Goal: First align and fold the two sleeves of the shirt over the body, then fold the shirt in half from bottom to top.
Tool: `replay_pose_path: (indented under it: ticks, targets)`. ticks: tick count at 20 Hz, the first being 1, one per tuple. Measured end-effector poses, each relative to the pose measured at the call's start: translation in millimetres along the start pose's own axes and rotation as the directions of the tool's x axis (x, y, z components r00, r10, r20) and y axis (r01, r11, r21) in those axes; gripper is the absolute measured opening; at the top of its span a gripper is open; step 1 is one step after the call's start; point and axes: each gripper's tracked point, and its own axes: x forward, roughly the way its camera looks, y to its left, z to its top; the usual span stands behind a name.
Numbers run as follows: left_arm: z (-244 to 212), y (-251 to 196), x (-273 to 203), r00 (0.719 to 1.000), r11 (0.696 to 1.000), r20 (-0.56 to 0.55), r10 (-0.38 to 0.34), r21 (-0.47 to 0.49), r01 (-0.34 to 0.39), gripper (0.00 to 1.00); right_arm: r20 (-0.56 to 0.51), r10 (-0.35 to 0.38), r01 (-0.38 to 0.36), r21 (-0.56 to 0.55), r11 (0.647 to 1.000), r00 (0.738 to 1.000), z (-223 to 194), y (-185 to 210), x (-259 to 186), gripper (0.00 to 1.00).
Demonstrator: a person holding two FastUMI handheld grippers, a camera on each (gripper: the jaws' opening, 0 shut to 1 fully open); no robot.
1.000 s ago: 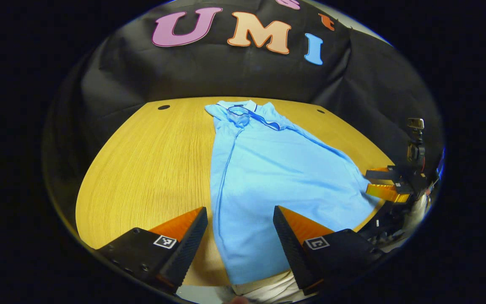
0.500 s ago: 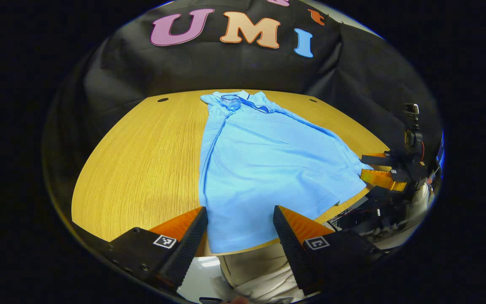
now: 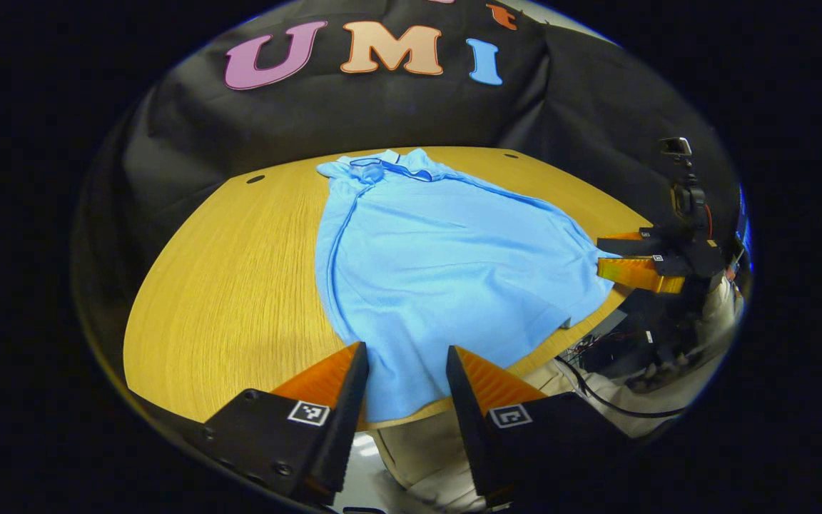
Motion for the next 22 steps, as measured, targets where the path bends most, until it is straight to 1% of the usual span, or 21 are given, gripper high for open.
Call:
replay_pose_path:
  ticks: [1,2,3,4,5,7,8,9,12,14,16,19,22]
  targets:
    - [1,-4,2,1.000,1.000,0.004,-0.012,-0.003,0.013,0.57,-0.003,0.011,-0.011,-0.001,1.000,1.000,0,3,1,0.59]
    - [6,-3,5,1.000,1.000,0.024,-0.009,-0.018,0.009,0.49,-0.005,0.024,-0.024,-0.004,1.000,1.000,1,6,1,0.56]
    - [9,0,8,0.999,0.999,0.040,-0.001,-0.045,0.002,0.25,-0.006,0.038,-0.038,-0.003,0.999,0.999,1,10,1,0.43]
    - [12,0,10,0.999,0.999,0.055,-0.003,-0.053,0.005,0.01,-0.008,0.049,-0.049,0.000,0.999,0.999,1,11,2,0.34]
    - [11,1,12,0.998,0.998,0.059,-0.002,-0.056,0.006,0.00,-0.011,0.052,-0.052,0.005,0.999,0.999,1,11,1,0.18]
    - [13,1,13,0.998,0.998,0.068,-0.002,-0.060,0.006,0.00,-0.005,0.052,-0.052,-0.005,0.999,0.999,4,10,4,0.11]
    - [14,3,14,0.998,0.998,0.069,-0.002,-0.060,0.006,0.00,-0.007,0.052,-0.052,0.005,0.999,0.999,3,10,5,0.11]
    - [16,5,15,0.997,0.998,0.073,0.003,-0.060,0.001,0.00,-0.006,0.052,-0.052,0.011,0.999,0.999,4,10,5,0.03]
    - [24,11,18,0.996,0.996,0.089,0.022,-0.088,-0.014,0.00,0.000,0.042,-0.042,0.009,0.999,0.999,10,10,6,0.03]
    - [37,16,19,0.993,0.993,0.115,0.026,-0.115,-0.012,0.00,0.020,0.038,-0.038,0.004,0.999,0.999,20,9,9,0.03]
    - [52,23,17,0.989,0.992,0.140,0.041,-0.123,-0.023,0.00,0.052,0.038,-0.038,0.013,0.999,0.998,39,7,14,0.03]
    - [84,33,23,0.982,0.993,0.183,0.046,-0.112,-0.026,0.00,0.089,0.014,-0.018,0.042,0.999,0.996,69,-8,27,0.03]
    - [123,43,30,0.971,0.994,0.233,0.047,-0.104,-0.023,0.00,0.095,-0.002,-0.003,0.058,0.998,0.995,98,-21,42,0.02]
